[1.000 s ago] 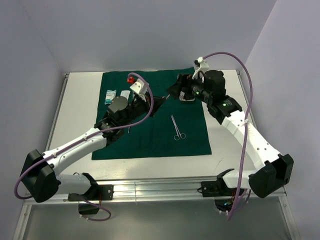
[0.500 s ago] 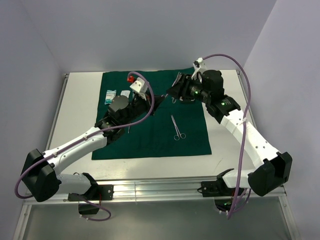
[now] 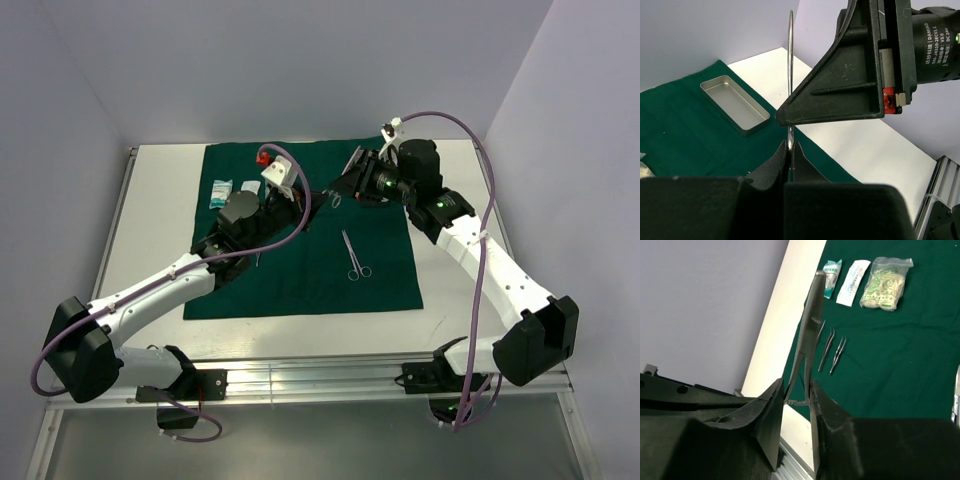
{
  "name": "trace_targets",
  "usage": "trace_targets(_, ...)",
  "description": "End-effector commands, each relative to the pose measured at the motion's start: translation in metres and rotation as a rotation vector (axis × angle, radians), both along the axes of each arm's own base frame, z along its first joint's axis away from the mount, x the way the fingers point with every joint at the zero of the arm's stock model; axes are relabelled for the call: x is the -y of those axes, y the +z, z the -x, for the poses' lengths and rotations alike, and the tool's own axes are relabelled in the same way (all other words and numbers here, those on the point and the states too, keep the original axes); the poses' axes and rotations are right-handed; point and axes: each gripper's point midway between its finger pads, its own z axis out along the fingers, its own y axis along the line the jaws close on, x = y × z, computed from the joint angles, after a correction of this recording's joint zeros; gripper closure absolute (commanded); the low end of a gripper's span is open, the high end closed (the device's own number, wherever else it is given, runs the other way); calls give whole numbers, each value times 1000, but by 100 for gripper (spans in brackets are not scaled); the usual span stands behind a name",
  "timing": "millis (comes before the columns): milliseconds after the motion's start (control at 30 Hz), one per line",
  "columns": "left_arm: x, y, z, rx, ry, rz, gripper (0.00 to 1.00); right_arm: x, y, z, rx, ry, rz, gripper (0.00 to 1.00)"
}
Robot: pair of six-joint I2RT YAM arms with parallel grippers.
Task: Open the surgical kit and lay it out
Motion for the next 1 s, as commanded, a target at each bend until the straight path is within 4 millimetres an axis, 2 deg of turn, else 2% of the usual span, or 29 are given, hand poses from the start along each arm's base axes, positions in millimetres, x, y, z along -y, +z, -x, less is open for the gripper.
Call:
trace_targets(0, -1, 31, -5, 76, 25, 41, 100, -7, 20, 2, 25, 23, -39, 71)
trace_targets(67, -1, 29, -7, 80, 35, 29, 100, -8, 20, 2, 20, 23, -43, 77)
trace_targets(100, -1, 27, -7, 77, 37, 21, 100, -8, 20, 2, 16, 20, -45, 85)
trace_targets(167, 0, 24, -7, 72, 40, 13, 99, -8, 21, 2, 16, 20, -49, 90)
trace_targets(200, 0, 24, -7, 70, 40, 11, 95, -8, 20, 1, 13, 20, -48, 97)
trace_targets(233, 0, 21, -7, 60, 39, 5, 81, -8, 20, 1, 17, 20, -45, 99)
trace_targets(300, -1, 20, -6, 59, 39, 4, 68, -7, 17, 1, 16, 17, -33, 100)
trace_targets(333, -1, 18, -6, 54, 39, 1, 54, -6, 15, 0, 21, 16, -22, 100)
trace_targets(367, -5, 18, -9, 49, 69, 0, 47, -5, 13, 0, 20, 14, -13, 100)
trace_targets(467, -12, 18, -10, 47, 95, -8, 29, -1, 1, 0, 18, 12, 24, 100)
trace_targets(533, -19, 21, -10, 49, 113, -8, 21, 5, -12, 0, 13, 3, 65, 100)
trace_targets(567, -25, 19, -12, 39, 126, -19, 21, 8, -15, 0, 14, 0, 80, 100)
trace_targets(700, -54, 21, -10, -3, 127, -2, 18, 30, -48, -4, 10, -15, 241, 100)
trace_targets(767, -73, 23, -11, -17, 139, -14, 14, 44, -72, -3, -38, -17, 321, 100)
trace_targets(900, -94, -12, -8, -174, 109, -186, 8, 71, -113, -1, -113, 21, 503, 100)
trace_targets(967, -106, -31, -17, -258, 124, -237, 7, 84, -138, 5, -186, 64, 581, 100)
